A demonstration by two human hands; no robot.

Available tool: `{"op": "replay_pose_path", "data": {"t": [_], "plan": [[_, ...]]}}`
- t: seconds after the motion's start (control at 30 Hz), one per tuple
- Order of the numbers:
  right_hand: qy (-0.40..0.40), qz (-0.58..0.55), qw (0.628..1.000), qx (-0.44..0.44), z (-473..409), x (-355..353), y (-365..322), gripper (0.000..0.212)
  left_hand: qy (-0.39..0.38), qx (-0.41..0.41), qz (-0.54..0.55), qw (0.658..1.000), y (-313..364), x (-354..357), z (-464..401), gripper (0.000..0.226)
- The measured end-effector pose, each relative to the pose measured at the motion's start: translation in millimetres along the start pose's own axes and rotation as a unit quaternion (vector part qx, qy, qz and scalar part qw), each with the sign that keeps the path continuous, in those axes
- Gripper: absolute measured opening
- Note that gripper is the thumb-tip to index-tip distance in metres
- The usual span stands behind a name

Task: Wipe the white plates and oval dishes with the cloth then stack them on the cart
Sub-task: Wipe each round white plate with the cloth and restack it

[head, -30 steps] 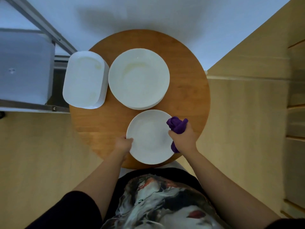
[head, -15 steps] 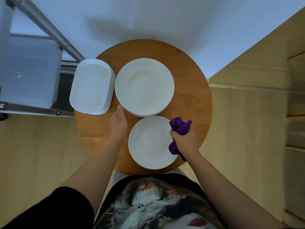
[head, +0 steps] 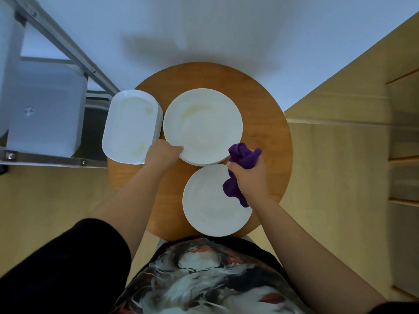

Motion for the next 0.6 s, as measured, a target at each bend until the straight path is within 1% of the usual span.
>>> {"op": "replay_pose_path", "data": {"t": [0.1, 0.17, 0.27, 0.37, 0.4, 0.43, 0.5, 0.6], "plan": [[0.009, -0.008, 1.0, -0.003, 2, 3, -4, 0.045, 0.018, -0.002, 0.054, 0.998, 4, -9, 2, 0.022], [0.02, -0.019, 1.0, -0.009, 5, 3, -8, 0.046, 0.051, 0.011, 0.097, 0.994, 10, -19, 5, 0.019], [0.047, -0.051, 0.998, 0.0, 11, -3, -9, 0.047, 0.073, 0.033, 0.195, 0.978, 17, -27, 12, 0.015], [0.077, -0.107, 0.991, 0.019, 18, -14, -10, 0.05, 0.046, 0.018, 0.274, 0.961, 17, -28, 18, 0.012], [0.081, -0.133, 0.988, 0.022, 20, -17, -12, 0.045, 0.029, 0.016, 0.293, 0.955, 16, -27, 20, 0.013], [0.083, -0.161, 0.983, 0.027, 21, -21, -12, 0.036, 0.013, 0.015, 0.312, 0.95, 14, -28, 24, 0.013], [0.087, -0.21, 0.972, 0.056, 25, -26, -11, 0.019, -0.012, 0.008, 0.343, 0.939, 9, -29, 34, 0.021], [0.06, -0.269, 0.957, 0.092, 33, -22, -10, 0.012, -0.047, 0.011, 0.364, 0.93, 3, -28, 54, 0.019]]}}
Point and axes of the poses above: each hand's wrist, its own z-axis away from the middle knuckle, its own x-axis out of the palm, y = z × x, the point moved 8 cm from there along -z, towards the middle knuckle
